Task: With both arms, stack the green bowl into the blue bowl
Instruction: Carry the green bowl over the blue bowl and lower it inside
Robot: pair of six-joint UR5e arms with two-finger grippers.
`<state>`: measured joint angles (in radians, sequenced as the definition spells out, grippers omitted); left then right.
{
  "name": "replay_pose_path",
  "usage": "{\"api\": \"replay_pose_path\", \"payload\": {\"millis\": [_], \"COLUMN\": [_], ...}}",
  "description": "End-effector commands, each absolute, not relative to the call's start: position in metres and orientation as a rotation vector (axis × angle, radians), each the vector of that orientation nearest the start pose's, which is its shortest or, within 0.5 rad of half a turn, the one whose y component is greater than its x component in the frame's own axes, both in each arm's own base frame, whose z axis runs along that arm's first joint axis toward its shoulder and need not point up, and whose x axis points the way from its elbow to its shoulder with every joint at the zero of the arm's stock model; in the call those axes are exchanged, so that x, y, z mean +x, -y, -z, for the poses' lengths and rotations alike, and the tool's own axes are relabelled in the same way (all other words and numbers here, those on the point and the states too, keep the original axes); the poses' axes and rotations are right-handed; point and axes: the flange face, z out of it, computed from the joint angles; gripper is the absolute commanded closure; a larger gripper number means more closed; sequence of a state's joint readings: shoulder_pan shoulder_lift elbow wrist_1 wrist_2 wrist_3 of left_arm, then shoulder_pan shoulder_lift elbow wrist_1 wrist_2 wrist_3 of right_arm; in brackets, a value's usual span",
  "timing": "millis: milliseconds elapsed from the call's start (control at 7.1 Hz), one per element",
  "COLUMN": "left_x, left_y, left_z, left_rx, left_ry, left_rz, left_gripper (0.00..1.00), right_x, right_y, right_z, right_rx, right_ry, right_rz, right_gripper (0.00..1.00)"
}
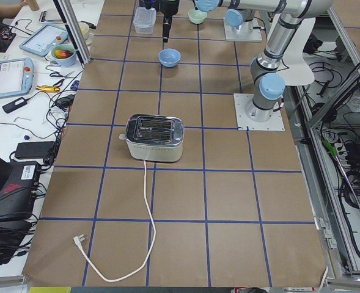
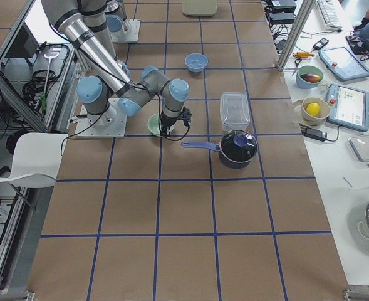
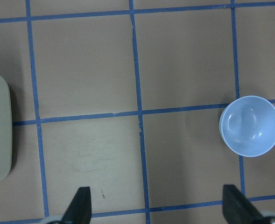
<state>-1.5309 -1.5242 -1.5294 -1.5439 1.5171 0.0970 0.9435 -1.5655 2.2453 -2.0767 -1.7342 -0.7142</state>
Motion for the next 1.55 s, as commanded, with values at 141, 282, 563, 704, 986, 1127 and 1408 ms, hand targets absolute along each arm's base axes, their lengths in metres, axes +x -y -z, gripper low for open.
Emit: {"api": "replay_pose_path", "payload": {"millis": [141,282,563,704,986,1127,1408], "left_x": [-0.122,-0.121,-0.122,-0.122,-0.121,-0.122,-0.122], "left_y": [0.488,0.487,0.487,0.486,0.486,0.486,0.486], "left_z": [-0.534,-0.534,-0.534,-0.534,-0.534,-0.534,-0.534], "left_rx": [0.098,0.096,0.098,0.098,0.101,0.103,0.103], "left_ry": [-3.206,-3.204,-3.206,-3.206,-3.204,-3.204,-3.204], "left_rz": [0.193,0.195,0.193,0.195,0.193,0.195,0.195], "left_gripper": [0.0,0.0,0.0,0.0,0.0,0.0,0.0], "right_x": [-0.046,0.015,0.125,0.175,0.256,0.268,0.273], "right_y": [0.45,0.458,0.483,0.498,0.522,0.53,0.536], "right_z": [-0.299,-0.299,-0.313,-0.313,-0.306,-0.3,-0.281], "right_rx": [-0.018,-0.017,0.229,0.274,0.19,0.184,0.174], "right_ry": [-3.026,-3.036,-2.971,-2.981,-2.964,-2.947,-2.95], "right_rz": [-0.269,-0.268,-0.236,-0.252,-0.253,-0.267,-0.278], "right_gripper": [1.0,1.0,1.0,1.0,1.0,1.0,0.62]}}
